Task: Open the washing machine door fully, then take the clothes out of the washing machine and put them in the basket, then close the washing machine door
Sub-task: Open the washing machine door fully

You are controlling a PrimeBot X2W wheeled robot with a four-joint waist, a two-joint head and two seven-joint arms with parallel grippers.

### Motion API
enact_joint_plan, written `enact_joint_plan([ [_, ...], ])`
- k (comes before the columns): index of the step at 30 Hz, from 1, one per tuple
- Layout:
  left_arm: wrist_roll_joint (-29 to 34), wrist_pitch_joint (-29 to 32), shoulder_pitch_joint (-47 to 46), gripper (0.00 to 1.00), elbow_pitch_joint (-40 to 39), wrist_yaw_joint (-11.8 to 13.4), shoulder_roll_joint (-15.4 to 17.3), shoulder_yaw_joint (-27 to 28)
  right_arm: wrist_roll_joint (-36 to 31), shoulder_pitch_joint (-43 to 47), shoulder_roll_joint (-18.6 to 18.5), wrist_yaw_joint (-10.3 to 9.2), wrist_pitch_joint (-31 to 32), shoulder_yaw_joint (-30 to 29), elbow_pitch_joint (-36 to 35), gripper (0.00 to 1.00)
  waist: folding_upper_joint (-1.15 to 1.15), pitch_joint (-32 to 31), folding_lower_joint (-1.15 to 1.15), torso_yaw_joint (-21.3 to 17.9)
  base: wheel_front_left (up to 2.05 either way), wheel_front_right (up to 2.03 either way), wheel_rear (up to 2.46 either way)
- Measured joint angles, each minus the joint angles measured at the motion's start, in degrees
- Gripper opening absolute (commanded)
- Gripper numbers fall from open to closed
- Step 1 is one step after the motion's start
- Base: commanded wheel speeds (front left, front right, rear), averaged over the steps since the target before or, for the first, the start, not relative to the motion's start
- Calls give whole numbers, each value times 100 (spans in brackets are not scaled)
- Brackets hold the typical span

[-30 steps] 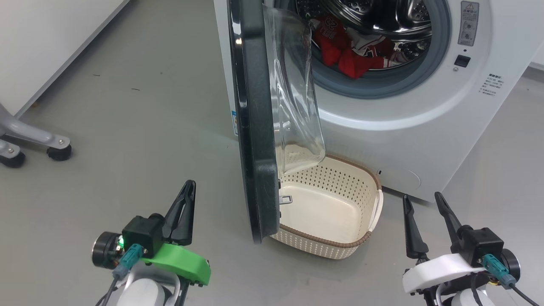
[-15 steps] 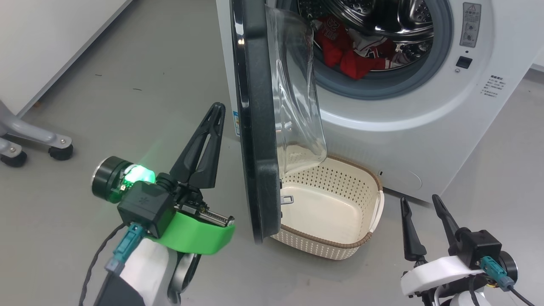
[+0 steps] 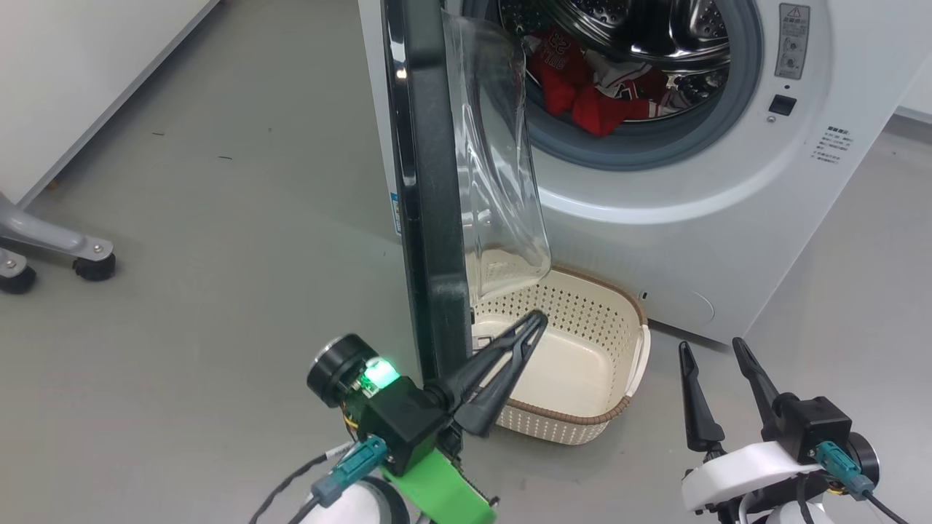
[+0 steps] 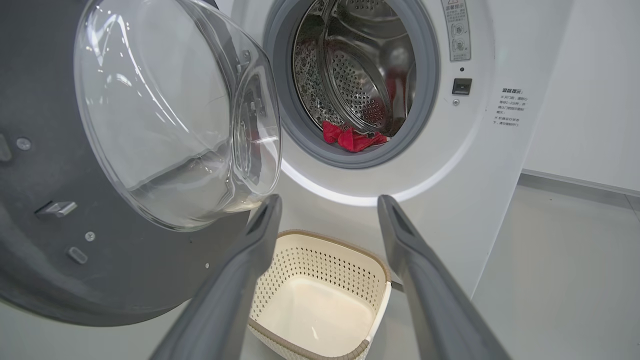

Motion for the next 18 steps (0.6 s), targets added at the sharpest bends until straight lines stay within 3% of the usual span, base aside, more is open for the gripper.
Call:
enact_joint_plan([
  [7, -249, 659, 442, 0, 481, -1, 4, -157, -48, -1, 27, 82, 0, 35, 24, 100, 0, 12, 0, -105, 0, 0, 0],
  [18, -335, 889, 492, 0, 926, 277, 8, 116, -166, -3, 41, 131, 0, 21, 27, 100, 0, 99, 0, -195, 0, 0, 0],
])
